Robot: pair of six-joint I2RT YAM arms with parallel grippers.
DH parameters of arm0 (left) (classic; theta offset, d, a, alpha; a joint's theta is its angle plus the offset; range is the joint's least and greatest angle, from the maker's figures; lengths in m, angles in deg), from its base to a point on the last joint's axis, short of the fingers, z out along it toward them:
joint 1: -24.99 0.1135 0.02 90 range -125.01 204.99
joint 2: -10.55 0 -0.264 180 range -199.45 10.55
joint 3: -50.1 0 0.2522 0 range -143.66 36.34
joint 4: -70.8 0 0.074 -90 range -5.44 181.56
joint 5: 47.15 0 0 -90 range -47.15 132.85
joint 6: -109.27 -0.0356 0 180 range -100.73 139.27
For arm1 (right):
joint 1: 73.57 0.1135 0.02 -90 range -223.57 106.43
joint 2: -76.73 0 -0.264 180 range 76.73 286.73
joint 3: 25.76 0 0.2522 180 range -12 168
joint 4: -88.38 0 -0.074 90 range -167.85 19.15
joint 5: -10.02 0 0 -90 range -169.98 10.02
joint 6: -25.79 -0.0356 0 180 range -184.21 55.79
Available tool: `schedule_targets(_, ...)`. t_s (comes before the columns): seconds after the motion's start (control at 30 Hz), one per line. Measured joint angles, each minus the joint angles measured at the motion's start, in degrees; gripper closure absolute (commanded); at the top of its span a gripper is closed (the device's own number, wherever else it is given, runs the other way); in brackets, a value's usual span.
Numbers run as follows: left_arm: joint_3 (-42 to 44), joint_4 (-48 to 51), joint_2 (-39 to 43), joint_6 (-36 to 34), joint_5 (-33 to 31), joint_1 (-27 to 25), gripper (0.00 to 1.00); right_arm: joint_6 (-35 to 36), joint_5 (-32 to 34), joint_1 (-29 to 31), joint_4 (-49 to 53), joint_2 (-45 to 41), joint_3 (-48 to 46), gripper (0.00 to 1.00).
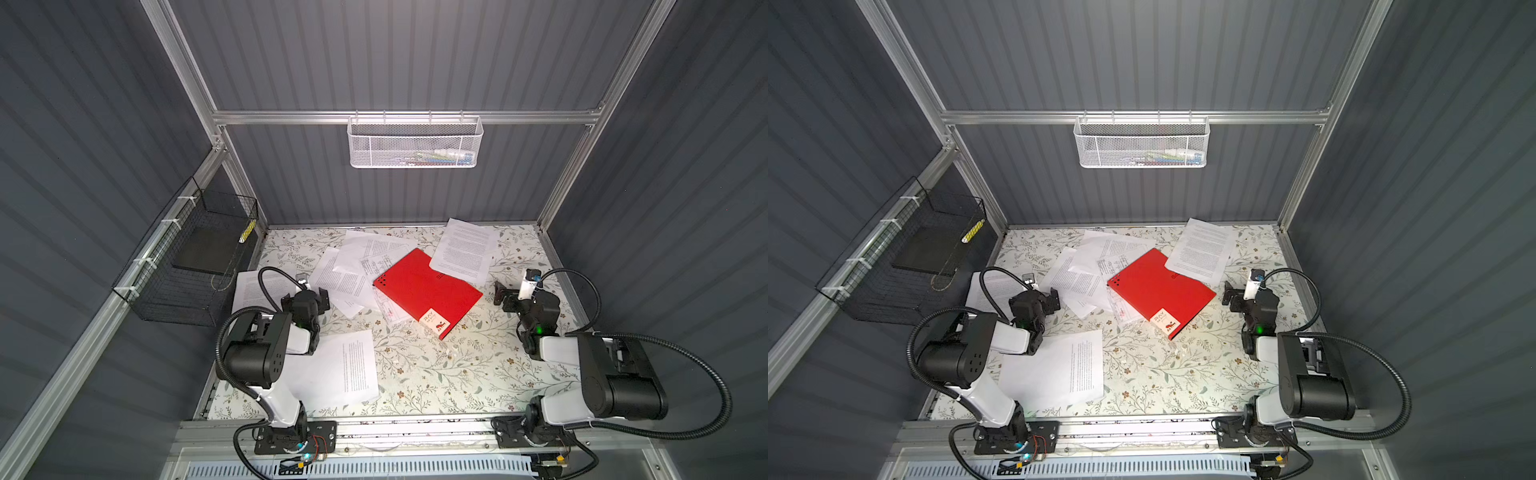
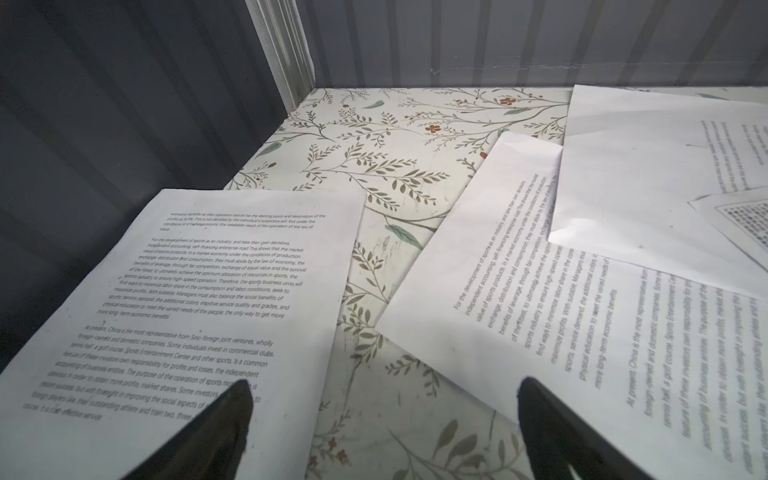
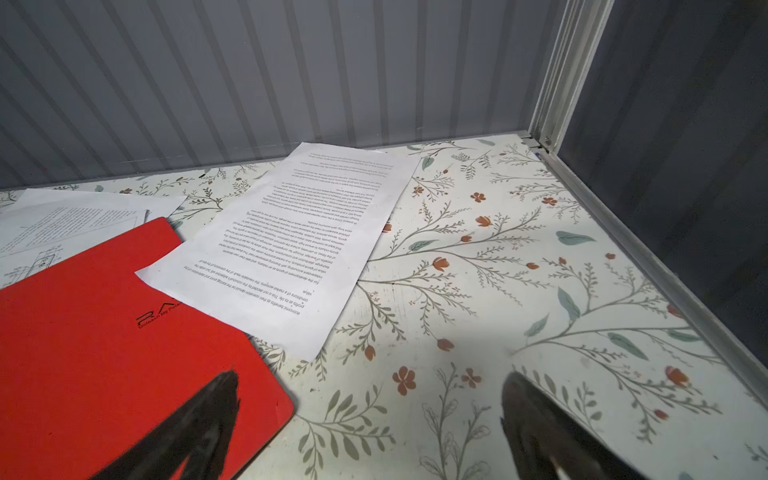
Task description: Put the files into the folder
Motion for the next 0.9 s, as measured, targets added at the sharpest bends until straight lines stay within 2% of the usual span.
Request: schedule_targets(0.9,0.0,0.0,0.0,0.0,0.2,0.0,0.0,0.4,0.5,0.4,0.0,0.0,0.0,0.01)
